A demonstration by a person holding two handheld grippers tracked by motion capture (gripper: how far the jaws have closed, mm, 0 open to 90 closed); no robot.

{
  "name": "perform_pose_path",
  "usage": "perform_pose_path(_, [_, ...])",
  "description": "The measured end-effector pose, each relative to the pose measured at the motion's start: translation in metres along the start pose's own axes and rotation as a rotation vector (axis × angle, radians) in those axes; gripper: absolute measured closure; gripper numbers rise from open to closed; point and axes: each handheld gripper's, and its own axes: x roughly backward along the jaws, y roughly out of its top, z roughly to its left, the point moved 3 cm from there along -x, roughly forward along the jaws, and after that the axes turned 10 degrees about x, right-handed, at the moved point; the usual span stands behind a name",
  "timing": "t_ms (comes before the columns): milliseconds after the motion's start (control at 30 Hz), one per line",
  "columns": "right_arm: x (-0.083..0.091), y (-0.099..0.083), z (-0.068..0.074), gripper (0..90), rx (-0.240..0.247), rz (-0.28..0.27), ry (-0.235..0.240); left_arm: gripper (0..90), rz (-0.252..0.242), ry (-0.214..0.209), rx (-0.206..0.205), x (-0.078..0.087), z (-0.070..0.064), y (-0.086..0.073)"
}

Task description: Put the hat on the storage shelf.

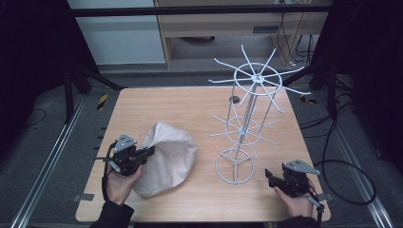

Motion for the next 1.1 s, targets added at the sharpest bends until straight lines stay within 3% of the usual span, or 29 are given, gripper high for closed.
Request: perform_pose_path(1100, [-0.001,-0.001,0.000,29.1,0.013,-0.008,-0.009,88.5,-0.342,-0.093,0.039,0.083,-0.005,0.033])
